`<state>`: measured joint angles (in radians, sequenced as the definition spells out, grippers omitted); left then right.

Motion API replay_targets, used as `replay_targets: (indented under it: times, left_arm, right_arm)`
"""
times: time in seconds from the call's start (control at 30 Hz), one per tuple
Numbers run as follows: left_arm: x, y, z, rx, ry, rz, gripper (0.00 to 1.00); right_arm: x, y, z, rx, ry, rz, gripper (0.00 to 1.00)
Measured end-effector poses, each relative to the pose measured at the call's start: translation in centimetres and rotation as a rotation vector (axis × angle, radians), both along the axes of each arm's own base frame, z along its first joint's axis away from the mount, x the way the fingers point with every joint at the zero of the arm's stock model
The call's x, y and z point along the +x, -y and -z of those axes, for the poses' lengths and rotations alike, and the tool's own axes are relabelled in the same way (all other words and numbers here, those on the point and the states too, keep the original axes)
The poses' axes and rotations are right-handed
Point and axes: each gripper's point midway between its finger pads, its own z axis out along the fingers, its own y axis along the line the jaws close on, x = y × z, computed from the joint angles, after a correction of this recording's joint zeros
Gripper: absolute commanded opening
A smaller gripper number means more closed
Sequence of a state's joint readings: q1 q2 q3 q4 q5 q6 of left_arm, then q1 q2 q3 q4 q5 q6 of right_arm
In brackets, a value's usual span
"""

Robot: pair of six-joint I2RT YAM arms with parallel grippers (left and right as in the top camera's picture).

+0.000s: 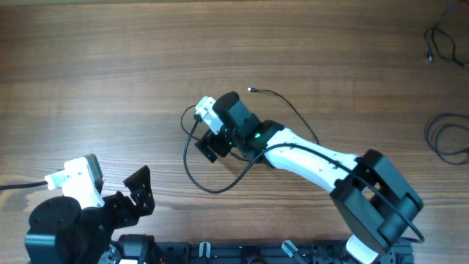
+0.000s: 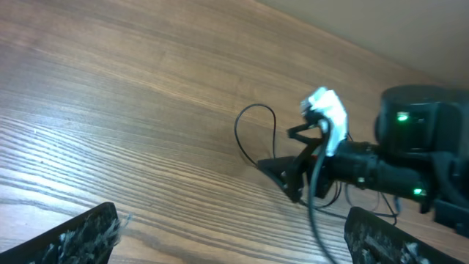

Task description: Untangle cables

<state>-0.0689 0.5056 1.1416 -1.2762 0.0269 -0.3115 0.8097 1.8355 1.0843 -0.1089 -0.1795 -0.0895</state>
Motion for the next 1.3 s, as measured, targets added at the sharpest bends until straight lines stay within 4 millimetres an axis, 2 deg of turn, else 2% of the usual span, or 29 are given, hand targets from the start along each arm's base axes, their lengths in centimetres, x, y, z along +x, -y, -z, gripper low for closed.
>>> replay_targets:
  times: [0.2,0.33,0.53,0.73,0.8,0.87,0.93,1.03,1.17,1.2,1.3]
  left_arm:
    - [0.0,0.0,0.0,-0.001,0.0,0.0,1.0]
    - [0.0,0.0,0.0,-0.024,-0.002,-0.017,1.0]
    - [-0.1,0.0,0.1,-0.054,-0.01,-0.04,1.0]
    - [-0.1,0.0,0.1,-0.06,-0.01,-0.045,1.0]
    - [-0.1,0.0,0.1,-0.061,-0.01,-0.045,1.0]
    - [-0.1,0.0,0.1,-0.061,-0.01,-0.045,1.0]
    - [-0.1,0.0,0.1,-0.061,-0.01,-0.045,1.0]
    - [-0.1,0.0,0.1,-0.061,-0.01,-0.045,1.0]
    - [-0.1,0.0,0.1,-0.061,-0.01,-0.045,1.0]
    - [-0.1,0.0,0.1,-0.061,-0.01,-0.045,1.0]
    - [-0.1,0.0,0.1,-0.061,-0.01,-0.045,1.0]
  right_arm:
    - [-1.1,-2.1,0.2,0.027,0.033,-0.089,0.8]
    - [-0.6,-3.4,0.6,0.066,0.064,-0.103,0.75]
    - [0.4,-4.6,2.6,0.111,0.067,-0.073,0.61]
    - [1.0,-5.2,2.1,0.164,0.064,-0.034,0.45]
    - [0.9,-5.1,2.2,0.164,0.05,-0.023,0.45]
    - [0.8,-5.0,2.4,0.155,0.039,-0.021,0.51]
    - [0.7,-4.9,2.6,0.153,0.03,-0.016,0.52]
    - [0.7,-4.9,2.7,0.154,0.025,-0.012,0.41]
    - [0.7,-4.8,3.5,0.145,0.008,-0.004,0.08]
    - [0.6,-4.8,3.7,0.143,0.005,-0.004,0.04]
    - [0.6,-4.8,3.9,0.149,-0.015,0.017,0.04]
